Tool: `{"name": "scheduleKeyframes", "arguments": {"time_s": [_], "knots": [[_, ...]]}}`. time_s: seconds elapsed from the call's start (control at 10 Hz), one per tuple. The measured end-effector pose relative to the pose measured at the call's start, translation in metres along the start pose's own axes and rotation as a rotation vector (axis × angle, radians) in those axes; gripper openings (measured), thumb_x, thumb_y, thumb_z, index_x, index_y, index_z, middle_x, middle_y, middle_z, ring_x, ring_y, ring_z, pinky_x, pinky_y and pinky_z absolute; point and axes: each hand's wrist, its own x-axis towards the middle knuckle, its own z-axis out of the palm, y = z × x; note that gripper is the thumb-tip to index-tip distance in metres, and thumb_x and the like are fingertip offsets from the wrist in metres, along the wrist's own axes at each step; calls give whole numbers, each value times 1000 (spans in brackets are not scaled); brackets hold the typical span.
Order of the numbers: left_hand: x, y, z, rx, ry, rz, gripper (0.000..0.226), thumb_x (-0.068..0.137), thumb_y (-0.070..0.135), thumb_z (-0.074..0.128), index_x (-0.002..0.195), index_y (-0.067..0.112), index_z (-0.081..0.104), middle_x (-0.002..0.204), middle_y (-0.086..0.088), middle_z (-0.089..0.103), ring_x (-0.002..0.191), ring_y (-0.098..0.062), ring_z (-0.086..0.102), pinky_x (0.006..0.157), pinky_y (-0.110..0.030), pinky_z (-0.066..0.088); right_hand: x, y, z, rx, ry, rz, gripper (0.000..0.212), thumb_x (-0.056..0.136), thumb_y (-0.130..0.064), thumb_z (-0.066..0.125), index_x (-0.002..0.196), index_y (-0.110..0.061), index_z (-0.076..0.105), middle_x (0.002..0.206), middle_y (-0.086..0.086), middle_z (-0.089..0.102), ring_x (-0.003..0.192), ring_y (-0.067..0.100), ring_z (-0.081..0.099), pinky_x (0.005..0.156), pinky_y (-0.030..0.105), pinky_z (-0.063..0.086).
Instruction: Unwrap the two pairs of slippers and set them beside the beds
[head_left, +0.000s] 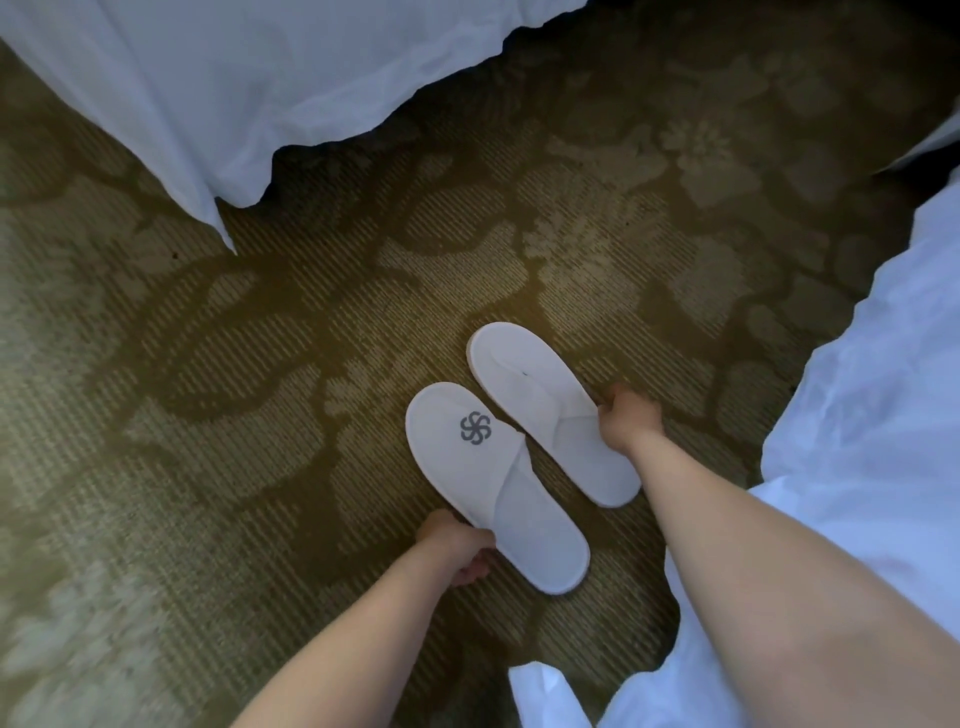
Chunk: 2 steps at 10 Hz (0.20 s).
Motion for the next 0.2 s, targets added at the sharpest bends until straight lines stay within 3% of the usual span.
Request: {"name": "scheduleKeyframes", "arguments": {"time_s": [0.1, 0.2], "knots": [[-24, 13, -20, 198, 40, 125, 15, 83, 18, 58, 70, 12, 54, 67, -5, 59, 55, -16, 56, 52, -24, 45, -21, -13, -12, -12, -43, -38, 37, 97, -20, 35, 128, -5, 46, 136, 19, 46, 126, 36, 40, 103, 39, 36], [-64, 39, -41, 372, 97, 266, 23, 85, 21, 54, 63, 13, 54, 67, -5, 59, 57, -16, 52, 57, -24, 42, -49, -26, -32, -2, -119, -47, 35, 96, -18, 34, 122, -2, 52, 129, 19, 54, 119, 35, 49, 100, 38, 41]]}}
